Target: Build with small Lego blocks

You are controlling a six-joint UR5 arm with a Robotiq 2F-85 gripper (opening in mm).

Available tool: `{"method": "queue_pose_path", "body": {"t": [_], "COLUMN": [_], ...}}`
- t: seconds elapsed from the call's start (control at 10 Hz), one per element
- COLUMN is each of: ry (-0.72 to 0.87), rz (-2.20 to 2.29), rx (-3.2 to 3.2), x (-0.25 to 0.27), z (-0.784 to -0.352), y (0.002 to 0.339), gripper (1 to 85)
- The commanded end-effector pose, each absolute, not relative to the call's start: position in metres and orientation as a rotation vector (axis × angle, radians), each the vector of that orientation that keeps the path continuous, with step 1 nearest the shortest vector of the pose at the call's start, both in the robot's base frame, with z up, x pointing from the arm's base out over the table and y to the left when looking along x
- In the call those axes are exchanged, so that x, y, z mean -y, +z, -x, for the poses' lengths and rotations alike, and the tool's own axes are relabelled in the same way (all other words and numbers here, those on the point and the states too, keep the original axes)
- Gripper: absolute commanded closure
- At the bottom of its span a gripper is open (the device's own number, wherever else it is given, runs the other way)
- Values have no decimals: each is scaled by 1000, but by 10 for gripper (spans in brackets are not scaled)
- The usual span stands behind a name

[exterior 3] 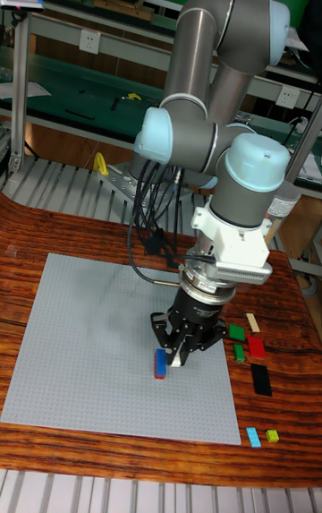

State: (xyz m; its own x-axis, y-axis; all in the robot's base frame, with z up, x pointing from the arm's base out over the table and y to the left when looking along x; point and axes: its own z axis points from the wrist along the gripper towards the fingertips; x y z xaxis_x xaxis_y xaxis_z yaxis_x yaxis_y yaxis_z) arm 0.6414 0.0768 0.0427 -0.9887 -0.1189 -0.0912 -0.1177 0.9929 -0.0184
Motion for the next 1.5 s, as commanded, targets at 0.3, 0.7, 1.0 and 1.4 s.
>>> {"method": "queue_pose_path", "body": {"t": [0.3, 0.7, 1.0, 1.4], "ry": [-14, 17, 37, 47], "rz": [98, 18, -60, -72], "rx": [-3021, -3022, -3025, -3066], "x": [-65, -56, -59, -60], "z": [-648, -641, -640, -629], "y": [42, 41, 41, 39], "gripper": [843, 843, 843, 843]}}
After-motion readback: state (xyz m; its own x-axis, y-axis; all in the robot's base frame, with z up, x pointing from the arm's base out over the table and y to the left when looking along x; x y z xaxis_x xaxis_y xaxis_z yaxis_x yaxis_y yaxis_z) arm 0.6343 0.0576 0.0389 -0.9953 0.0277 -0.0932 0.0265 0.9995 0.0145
